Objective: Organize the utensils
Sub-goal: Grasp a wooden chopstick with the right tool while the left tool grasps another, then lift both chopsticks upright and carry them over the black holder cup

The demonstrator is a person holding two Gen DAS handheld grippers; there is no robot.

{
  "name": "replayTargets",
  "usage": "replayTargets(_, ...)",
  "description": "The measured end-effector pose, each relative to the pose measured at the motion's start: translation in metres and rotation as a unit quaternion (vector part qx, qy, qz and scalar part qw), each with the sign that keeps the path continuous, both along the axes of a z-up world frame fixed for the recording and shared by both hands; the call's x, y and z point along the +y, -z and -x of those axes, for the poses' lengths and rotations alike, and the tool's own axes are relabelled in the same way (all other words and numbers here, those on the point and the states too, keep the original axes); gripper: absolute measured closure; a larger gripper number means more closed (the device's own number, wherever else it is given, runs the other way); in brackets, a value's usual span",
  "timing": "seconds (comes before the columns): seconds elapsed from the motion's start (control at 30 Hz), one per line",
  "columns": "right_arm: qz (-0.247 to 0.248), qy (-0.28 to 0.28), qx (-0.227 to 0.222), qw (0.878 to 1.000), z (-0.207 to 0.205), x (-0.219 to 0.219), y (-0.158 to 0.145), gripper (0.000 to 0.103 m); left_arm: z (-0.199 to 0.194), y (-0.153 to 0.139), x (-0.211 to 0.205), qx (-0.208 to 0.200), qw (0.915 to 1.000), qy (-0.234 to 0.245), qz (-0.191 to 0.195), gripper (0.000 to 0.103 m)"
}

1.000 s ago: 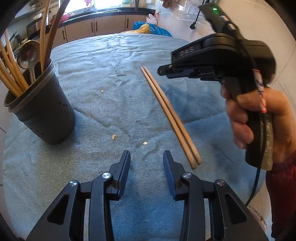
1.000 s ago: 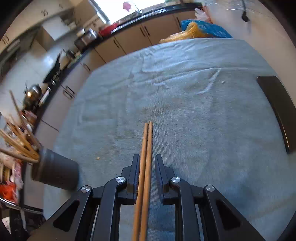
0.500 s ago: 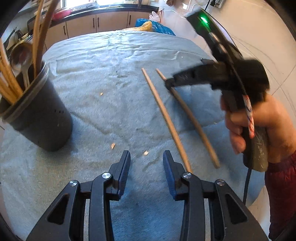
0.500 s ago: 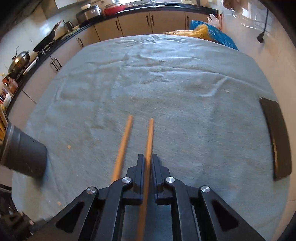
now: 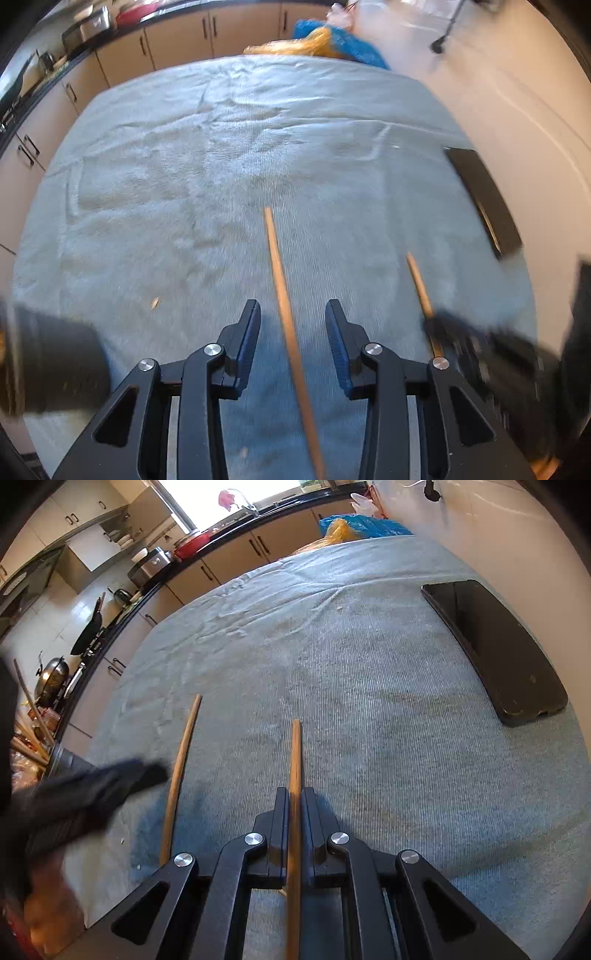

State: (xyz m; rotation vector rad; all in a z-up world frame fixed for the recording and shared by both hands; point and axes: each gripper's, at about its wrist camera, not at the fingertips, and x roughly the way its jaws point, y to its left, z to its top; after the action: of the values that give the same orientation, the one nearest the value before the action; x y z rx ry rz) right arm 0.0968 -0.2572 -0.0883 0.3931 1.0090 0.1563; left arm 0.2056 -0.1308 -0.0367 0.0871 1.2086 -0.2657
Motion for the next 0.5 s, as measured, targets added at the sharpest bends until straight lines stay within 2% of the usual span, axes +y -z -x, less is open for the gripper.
replayTargets(0.1,-0.009,-0.003,-0.001,1.000,0.002,-0.001,0.001,0.096,-0.023,0.013,-0.006,0.012,0.9995,-0.018,-0.024,0.072)
replayTargets(0.13,-0.009,-0.006,-0.002,1.000,0.002,-0.001,0.002,0.096,-0.030,0.018,-0.008,0.020,0.9991,-0.023,-0.031,0.076)
replayTargets(0.17,-0.011,-0.007,-0.002,1.000,0.001,-0.001,0.004,0.096,-0.031,0.017,-0.010,0.010,0.9988,-0.026,-0.041,0.081)
replayTargets(0.2,-0.014,-0.007,-0.002,1.000,0.001,-0.002,0.004,0.096,-0.034,0.019,-0.012,0.012,0.9985,-0.027,-0.047,0.081)
replayTargets(0.23,-0.015,-0.008,-0.003,1.000,0.001,-0.002,0.004,0.096,-0.035,0.019,-0.014,0.011,0.9985,-0.026,-0.047,0.085)
replayTargets(0.27,-0.015,-0.009,-0.004,1.000,0.000,-0.001,0.004,0.096,-0.035,0.019,-0.016,0.005,0.9983,-0.026,-0.052,0.097)
replayTargets(0.33,-0.017,-0.008,-0.005,1.000,0.003,-0.003,0.005,0.096,-0.029,0.020,-0.018,-0.005,0.9982,-0.022,-0.056,0.097)
replayTargets(0.4,-0.025,-0.003,-0.011,1.000,0.003,-0.006,0.005,0.096,-0.016,0.016,-0.017,-0.019,0.9989,-0.015,-0.041,0.097)
replayTargets(0.5,-0.036,0.006,-0.038,0.999,0.014,-0.012,-0.005,0.096,0.014,-0.004,-0.017,-0.066,0.9977,0.003,-0.016,0.097)
